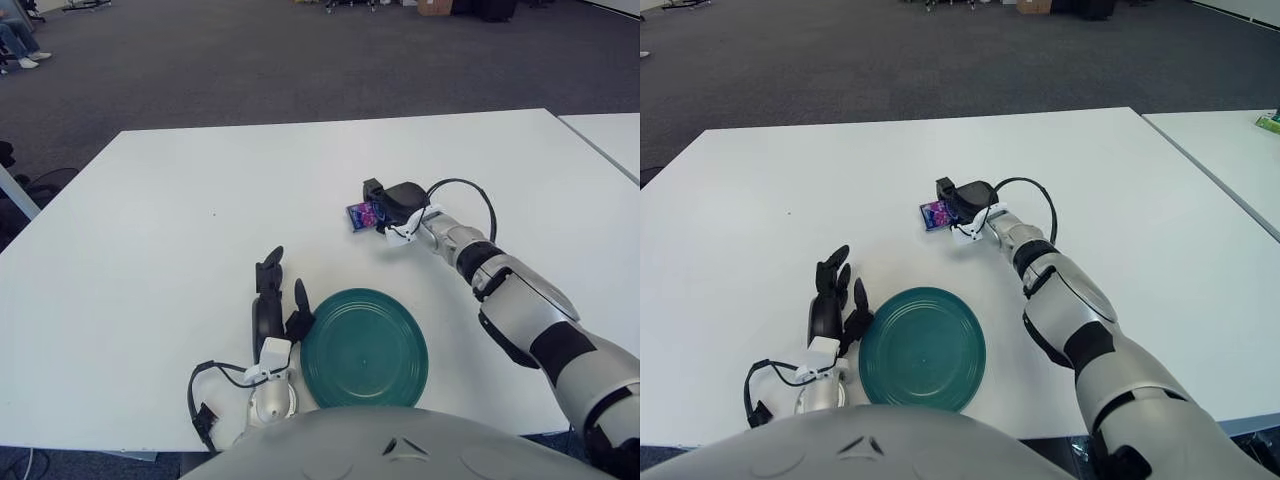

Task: Put the gum into the plate.

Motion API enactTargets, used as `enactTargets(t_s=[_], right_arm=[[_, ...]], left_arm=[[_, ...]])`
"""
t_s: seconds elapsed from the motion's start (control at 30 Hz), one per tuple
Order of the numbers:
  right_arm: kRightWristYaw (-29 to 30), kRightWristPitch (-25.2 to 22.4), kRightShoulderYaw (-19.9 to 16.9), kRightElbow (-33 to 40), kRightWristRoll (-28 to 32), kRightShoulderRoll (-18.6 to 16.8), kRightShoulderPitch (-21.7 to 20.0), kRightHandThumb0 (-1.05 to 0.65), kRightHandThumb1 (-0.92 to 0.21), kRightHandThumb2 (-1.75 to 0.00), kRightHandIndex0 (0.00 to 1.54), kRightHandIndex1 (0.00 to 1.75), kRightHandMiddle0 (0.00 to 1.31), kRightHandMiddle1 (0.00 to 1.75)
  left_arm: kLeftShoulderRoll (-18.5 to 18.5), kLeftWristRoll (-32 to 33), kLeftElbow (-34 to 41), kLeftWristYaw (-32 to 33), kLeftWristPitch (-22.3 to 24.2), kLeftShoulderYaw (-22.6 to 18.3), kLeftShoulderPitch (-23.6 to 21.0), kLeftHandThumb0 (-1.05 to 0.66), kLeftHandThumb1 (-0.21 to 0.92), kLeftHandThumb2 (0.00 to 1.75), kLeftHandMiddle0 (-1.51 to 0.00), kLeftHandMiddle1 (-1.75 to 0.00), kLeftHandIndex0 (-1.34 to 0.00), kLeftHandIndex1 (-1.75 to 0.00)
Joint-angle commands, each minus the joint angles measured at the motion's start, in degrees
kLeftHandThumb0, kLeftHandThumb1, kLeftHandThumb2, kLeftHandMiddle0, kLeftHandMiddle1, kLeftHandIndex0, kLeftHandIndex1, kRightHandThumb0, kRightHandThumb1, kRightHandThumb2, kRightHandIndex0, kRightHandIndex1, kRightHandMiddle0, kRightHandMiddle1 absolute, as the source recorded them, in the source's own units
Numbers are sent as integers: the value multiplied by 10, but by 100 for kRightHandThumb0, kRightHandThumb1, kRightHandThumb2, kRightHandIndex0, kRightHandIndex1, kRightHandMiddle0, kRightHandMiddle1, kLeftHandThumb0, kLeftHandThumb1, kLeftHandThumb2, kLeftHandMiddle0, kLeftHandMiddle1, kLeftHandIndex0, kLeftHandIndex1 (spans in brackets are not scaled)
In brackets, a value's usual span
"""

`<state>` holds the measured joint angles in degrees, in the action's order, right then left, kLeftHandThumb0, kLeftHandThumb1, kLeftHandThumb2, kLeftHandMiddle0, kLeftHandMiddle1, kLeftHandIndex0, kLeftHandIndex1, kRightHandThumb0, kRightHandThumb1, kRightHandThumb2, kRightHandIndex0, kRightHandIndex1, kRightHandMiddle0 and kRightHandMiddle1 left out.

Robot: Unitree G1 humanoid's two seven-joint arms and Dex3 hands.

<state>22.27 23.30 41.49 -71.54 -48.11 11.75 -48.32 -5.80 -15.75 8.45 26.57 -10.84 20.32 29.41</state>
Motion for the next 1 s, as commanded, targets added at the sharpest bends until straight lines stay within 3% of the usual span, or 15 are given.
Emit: enactTargets(t_s=[0.0,0.2,0.3,0.5,0.63,0.97], right_arm=[[5,13,-21,21,16,16,-29,-43,-50,-109,106,175,48,175],[28,45,-47,83,16,56,-24,-43,-49,-109,107,175,48,175],[5,74,-70,171,28,95,-2,-43,-48,-110,107,175,49,175],[-42,69,-96,335,33,134,60,-44,-46,-113,106,175,50,175],[-113,55,-117,530,48,175,151,-44,-46,-113,106,175,50,175],[-183,68,-139,692,68,200,244,-44,-47,-112,108,175,50,175]], left_arm=[[-25,1,-1,-3,-2,6,-11,-78,92,85,-44,-2,0,-77],[-22,4,4,-12,1,6,-9,-79,92,86,-45,-2,0,-77],[-22,6,7,-16,3,5,-5,-80,92,86,-45,-2,0,-77],[-19,10,11,-21,1,4,1,-79,92,85,-44,-1,0,-76],[-21,17,11,-23,1,1,5,-79,92,85,-44,-1,0,-74],[-22,30,-19,-10,-25,-25,-13,-80,92,87,-45,-1,0,-76]])
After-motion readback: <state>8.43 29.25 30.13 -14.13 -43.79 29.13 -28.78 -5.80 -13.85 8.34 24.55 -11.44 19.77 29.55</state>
